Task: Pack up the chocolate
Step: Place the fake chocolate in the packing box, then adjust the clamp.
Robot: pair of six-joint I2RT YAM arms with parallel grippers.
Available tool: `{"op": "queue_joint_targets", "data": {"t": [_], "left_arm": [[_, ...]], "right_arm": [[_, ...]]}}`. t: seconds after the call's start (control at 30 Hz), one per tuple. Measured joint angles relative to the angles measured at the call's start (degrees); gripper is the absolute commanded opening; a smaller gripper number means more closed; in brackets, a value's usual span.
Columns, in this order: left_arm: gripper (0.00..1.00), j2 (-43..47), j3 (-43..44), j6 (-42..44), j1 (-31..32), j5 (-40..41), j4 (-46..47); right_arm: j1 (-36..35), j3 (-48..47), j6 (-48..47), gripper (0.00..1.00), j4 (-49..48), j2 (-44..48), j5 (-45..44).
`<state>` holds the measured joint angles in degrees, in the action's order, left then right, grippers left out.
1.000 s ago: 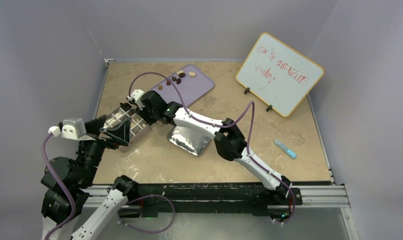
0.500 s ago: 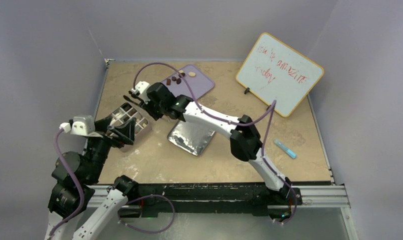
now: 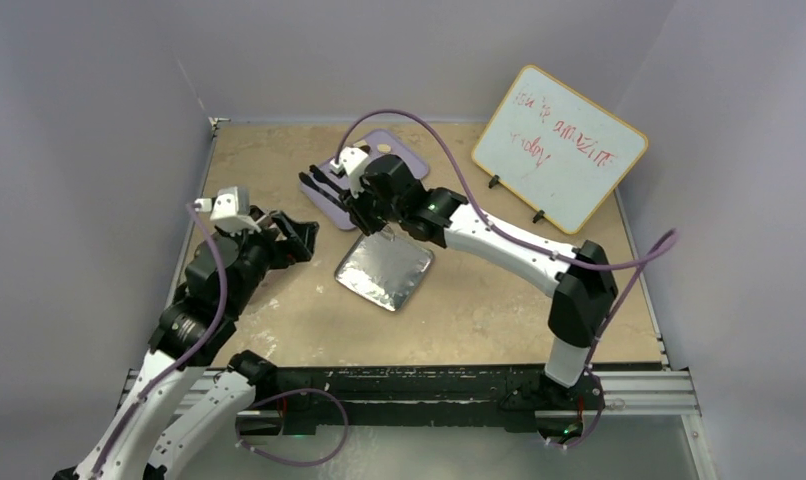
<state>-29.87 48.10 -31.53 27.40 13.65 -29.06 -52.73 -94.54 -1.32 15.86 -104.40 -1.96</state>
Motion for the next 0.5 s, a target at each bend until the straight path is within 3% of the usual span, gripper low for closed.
{"op": "queue_joint_targets", "data": {"t": [0.2,0.5], "left_arm": [[0.86,-11.5,3.1,-2.4,0.0,-0.2,6.1],[0.84,-26.1,7.0,-2.4,-1.3,1.0,12.9]], "right_arm": [[-0.6,8.2,0.3,0.35,-2.9,7.9,0.9],[-0.6,12.4,0.2,0.35,-4.3,13.9,1.7]]}}
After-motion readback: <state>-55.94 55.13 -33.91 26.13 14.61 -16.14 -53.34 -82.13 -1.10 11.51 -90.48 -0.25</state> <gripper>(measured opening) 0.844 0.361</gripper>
